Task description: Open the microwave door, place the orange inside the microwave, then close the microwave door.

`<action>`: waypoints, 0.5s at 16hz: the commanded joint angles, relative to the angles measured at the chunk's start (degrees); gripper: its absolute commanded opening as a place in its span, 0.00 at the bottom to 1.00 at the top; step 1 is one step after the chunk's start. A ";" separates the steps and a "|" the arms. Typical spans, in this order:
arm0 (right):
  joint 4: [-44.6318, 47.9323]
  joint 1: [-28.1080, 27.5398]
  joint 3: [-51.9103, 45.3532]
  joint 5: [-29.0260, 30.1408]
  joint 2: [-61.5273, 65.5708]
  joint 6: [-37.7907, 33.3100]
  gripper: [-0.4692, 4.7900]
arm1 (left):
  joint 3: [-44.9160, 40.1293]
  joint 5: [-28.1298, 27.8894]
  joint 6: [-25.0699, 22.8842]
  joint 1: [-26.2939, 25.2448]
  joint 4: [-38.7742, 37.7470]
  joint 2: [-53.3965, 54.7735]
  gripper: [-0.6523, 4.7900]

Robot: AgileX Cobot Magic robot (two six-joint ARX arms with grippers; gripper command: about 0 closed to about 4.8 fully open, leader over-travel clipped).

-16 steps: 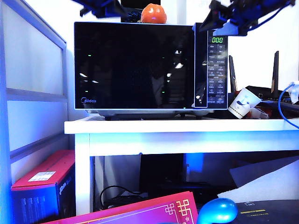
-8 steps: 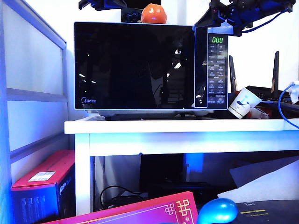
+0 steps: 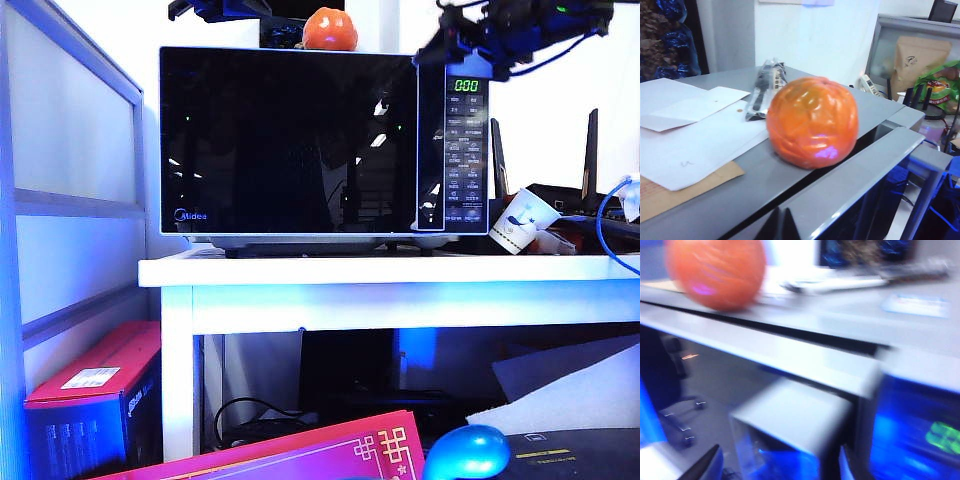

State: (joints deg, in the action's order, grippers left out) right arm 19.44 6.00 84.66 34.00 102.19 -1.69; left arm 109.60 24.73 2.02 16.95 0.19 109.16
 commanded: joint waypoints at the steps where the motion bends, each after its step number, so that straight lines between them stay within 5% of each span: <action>1: -0.66 0.02 1.25 9.86 -0.28 -0.52 0.67 | 0.28 0.13 0.02 0.09 0.72 -0.44 0.11; 8: -13.84 -1.38 7.10 25.40 -1.11 -1.49 0.67 | 0.28 0.13 0.11 0.09 0.74 -0.46 0.11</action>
State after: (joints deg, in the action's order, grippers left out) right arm 5.37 3.62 90.83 54.61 101.95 -3.22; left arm 109.60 24.73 2.02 16.93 0.19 109.14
